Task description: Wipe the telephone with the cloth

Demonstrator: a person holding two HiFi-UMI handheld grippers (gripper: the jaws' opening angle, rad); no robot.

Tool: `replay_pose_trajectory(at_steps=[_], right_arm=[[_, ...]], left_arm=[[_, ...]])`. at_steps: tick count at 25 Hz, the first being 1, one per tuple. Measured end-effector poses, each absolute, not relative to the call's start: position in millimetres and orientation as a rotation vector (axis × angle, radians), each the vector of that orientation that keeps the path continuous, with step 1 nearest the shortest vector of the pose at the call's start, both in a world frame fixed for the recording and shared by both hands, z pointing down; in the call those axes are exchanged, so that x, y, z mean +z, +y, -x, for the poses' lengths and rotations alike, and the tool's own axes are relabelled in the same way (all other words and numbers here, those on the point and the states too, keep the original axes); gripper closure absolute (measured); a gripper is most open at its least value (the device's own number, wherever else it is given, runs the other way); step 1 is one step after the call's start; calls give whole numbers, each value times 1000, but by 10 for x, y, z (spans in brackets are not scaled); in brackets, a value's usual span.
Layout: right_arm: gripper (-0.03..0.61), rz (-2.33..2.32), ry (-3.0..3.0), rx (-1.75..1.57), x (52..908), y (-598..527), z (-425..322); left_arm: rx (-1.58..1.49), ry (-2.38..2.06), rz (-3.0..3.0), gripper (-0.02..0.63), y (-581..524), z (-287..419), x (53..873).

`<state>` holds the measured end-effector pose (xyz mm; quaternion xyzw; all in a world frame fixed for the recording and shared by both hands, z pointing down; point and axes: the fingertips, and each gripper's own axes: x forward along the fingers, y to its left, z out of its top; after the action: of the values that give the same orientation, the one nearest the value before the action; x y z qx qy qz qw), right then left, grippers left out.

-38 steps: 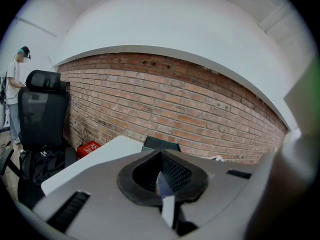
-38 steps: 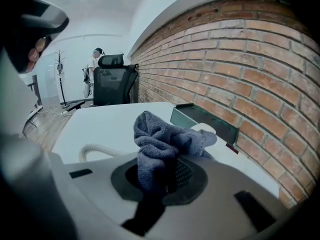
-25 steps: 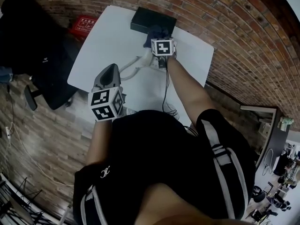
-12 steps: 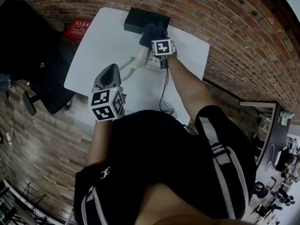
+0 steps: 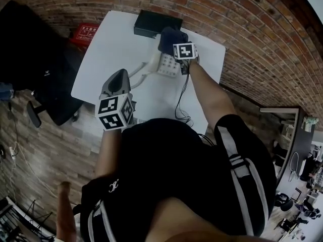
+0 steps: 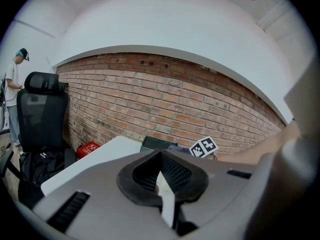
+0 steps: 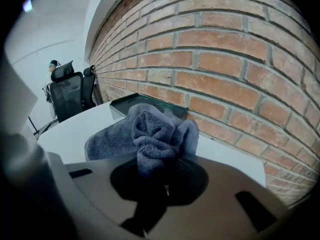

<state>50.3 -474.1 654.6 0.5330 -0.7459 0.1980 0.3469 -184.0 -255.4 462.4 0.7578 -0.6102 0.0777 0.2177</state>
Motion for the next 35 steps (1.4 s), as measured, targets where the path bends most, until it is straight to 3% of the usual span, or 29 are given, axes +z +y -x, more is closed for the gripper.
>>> replay_pose_trajectory(at_steps=[11,35], right_arm=[[551,-1350,-1947,636,6640,-4447,-446],[551,-1123,-2054,460,6945,-3343,164]], left_arm=[[228,-1648,-2121,617,-2598,1777,4663],[244,-1575,-2180,617,-2615,1505,4684]])
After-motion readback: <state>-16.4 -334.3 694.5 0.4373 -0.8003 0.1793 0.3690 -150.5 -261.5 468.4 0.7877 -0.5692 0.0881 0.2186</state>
